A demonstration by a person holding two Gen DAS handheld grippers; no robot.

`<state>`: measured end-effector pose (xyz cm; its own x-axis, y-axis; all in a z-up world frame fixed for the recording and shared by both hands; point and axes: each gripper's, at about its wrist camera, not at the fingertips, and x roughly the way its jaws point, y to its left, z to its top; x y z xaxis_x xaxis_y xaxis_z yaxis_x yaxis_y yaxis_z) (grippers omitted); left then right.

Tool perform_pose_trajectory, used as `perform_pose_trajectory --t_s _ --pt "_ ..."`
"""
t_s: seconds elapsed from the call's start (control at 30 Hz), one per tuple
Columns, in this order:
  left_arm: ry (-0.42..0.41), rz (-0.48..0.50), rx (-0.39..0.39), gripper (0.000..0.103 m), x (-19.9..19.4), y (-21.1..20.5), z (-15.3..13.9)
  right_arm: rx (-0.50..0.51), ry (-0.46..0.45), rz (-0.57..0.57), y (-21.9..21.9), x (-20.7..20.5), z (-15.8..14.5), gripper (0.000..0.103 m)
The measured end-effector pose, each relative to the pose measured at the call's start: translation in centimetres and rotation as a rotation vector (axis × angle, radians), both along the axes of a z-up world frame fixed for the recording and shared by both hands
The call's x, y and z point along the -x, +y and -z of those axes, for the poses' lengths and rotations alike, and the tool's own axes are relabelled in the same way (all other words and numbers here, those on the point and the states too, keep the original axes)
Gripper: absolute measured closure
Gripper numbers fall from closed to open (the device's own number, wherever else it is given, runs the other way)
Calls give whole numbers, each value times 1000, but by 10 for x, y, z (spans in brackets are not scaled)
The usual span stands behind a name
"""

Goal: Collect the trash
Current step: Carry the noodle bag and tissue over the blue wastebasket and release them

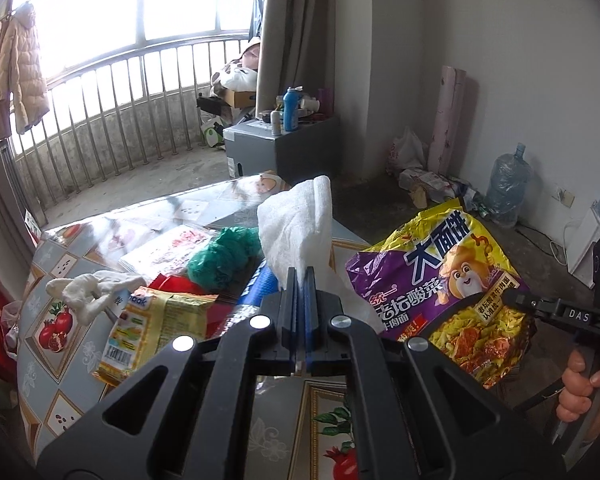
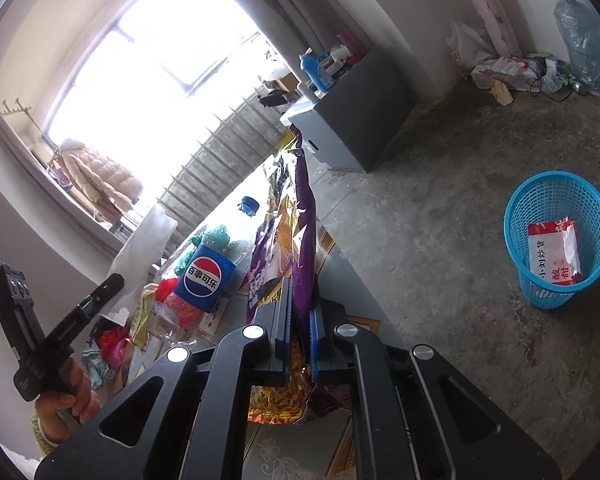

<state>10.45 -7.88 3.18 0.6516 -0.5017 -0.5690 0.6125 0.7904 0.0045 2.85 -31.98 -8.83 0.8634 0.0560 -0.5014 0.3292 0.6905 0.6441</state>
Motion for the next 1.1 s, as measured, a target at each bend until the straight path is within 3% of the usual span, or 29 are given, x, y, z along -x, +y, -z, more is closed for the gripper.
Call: perform_pose_trajectory --t_s 0.37,0.67,0.87,1.1 --pt "-29 51 -10 102 -5 -10 3 3 -52 59 -17 29 -8 97" --pt "-43 142 -17 102 -12 -47 4 -15 -102 123 -40 49 -14 97" --pt "-20 248 -18 102 -18 -103 8 -11 -118 220 -74 66 -17 97" --pt "63 414 -30 102 -20 -213 23 17 -54 436 -136 95 -2 97"
